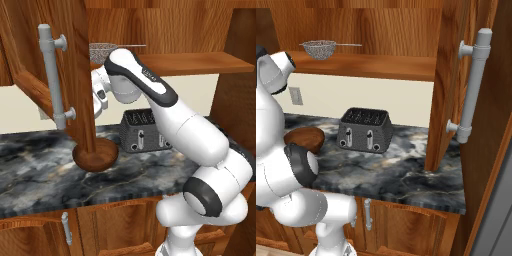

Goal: Open the cabinet and setup a tea strainer by placing it in the bowl upright.

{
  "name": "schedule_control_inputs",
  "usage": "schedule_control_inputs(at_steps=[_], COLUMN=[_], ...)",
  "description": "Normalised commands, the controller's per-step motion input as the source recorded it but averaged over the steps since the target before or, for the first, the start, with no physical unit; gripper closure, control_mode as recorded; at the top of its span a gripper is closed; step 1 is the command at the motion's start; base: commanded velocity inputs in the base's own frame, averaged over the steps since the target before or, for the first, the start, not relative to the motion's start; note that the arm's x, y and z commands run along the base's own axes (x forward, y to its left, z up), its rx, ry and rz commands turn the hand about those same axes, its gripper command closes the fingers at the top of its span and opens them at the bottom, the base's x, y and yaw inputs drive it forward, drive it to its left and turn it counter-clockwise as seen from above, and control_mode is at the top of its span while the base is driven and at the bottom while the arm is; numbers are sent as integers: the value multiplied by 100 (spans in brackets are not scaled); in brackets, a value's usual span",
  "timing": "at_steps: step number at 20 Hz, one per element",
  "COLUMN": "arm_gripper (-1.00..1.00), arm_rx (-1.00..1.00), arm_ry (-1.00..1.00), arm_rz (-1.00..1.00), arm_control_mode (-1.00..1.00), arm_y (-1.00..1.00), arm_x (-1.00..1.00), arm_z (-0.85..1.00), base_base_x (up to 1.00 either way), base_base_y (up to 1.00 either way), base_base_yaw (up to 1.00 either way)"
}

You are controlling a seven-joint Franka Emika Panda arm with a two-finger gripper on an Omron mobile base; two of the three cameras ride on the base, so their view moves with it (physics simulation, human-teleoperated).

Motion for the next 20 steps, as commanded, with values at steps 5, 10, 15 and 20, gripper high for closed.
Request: schedule_control_inputs(at_steps=[5, 10, 15, 20], arm_gripper=[-100, -100, -100, -100], arm_rx=[-13, -6, -1, -12], arm_ry=[9, 4, 0, -4], arm_rz=[1, 0, -4, -1], arm_control_mode=[-100, -100, -100, -100], arm_y=[100, 75, -23, -96], arm_x=[-6, -3, 0, 8], arm_z=[0, 0, 0, -30], base_base_x=[0, 0, 0, 0], base_base_y=[0, 0, 0, 0], base_base_yaw=[0, 0, 0, 0])
